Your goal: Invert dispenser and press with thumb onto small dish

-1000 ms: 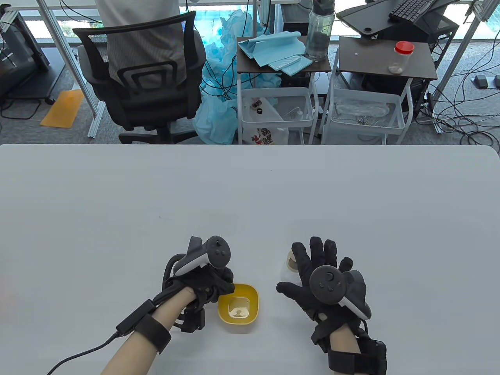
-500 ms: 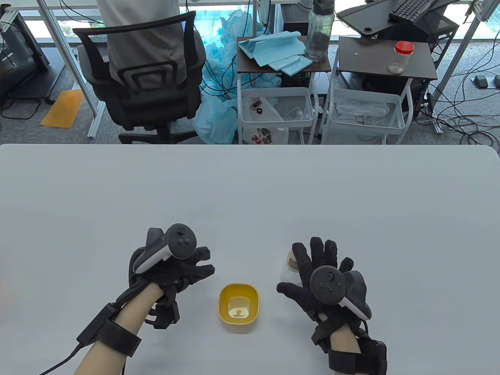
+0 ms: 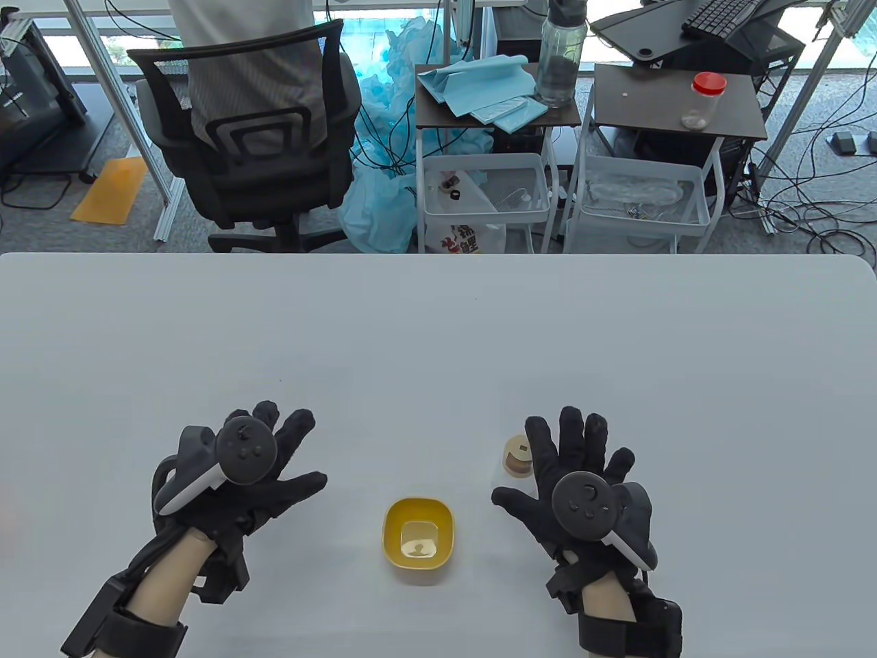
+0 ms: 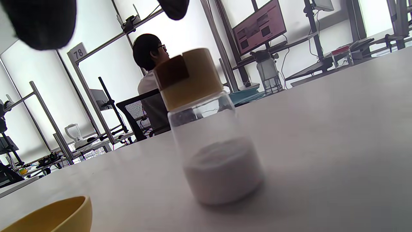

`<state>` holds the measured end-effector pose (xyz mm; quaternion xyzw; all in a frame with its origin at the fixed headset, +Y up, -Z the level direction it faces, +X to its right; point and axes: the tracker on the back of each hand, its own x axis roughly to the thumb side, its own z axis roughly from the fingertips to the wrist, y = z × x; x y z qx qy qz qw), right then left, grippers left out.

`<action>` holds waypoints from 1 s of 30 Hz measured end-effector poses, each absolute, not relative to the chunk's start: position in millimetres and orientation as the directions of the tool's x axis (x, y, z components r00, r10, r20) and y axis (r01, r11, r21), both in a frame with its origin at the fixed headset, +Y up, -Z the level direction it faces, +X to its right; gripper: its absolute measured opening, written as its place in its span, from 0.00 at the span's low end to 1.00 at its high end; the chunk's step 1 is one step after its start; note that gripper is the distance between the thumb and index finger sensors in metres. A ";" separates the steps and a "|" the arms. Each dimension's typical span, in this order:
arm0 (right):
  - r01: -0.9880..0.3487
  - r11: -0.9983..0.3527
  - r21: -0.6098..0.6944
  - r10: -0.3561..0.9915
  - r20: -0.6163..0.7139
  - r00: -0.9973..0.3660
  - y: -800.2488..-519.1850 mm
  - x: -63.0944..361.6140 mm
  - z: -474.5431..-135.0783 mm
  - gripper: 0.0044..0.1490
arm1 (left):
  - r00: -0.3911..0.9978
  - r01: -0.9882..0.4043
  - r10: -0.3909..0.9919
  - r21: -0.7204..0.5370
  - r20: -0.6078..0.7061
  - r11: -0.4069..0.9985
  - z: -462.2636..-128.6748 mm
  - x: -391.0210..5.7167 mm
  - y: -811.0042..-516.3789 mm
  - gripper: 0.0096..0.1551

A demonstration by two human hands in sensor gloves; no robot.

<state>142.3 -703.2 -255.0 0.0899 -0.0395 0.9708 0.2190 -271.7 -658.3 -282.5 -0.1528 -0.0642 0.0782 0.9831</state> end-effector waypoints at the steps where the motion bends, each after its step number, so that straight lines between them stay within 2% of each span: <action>1: -0.429 -0.902 -0.038 0.415 0.191 -0.890 -703.2 142.4 -255.0 0.66 | 0.982 -0.129 0.165 -0.302 0.096 0.945 -281.5 -273.9 -660.2 0.51; 9: -0.375 -0.926 -0.037 0.363 0.178 -0.915 -708.0 137.8 -256.8 0.66 | 0.987 -0.149 0.158 -0.302 0.003 0.941 -286.4 -292.1 -690.4 0.51; 16: -0.364 -0.931 -0.037 0.354 0.158 -0.922 -710.2 138.8 -258.1 0.66 | 0.989 -0.139 0.150 -0.295 0.015 0.945 -291.2 -297.4 -715.9 0.51; 21: -0.380 -0.925 -0.027 0.371 0.157 -0.915 -710.3 138.3 -258.8 0.66 | 0.995 -0.073 0.087 -0.266 0.039 0.961 -288.9 -295.4 -721.8 0.51; 24: -0.389 -0.921 -0.025 0.380 0.162 -0.911 -709.8 137.2 -258.0 0.66 | 0.993 -0.083 0.104 -0.316 0.049 0.945 -287.3 -294.1 -729.4 0.50; 30: -0.416 -0.910 -0.005 0.411 0.139 -0.901 -710.1 139.6 -261.4 0.74 | 0.993 -0.079 0.107 -0.350 0.060 0.933 -288.6 -290.7 -736.3 0.50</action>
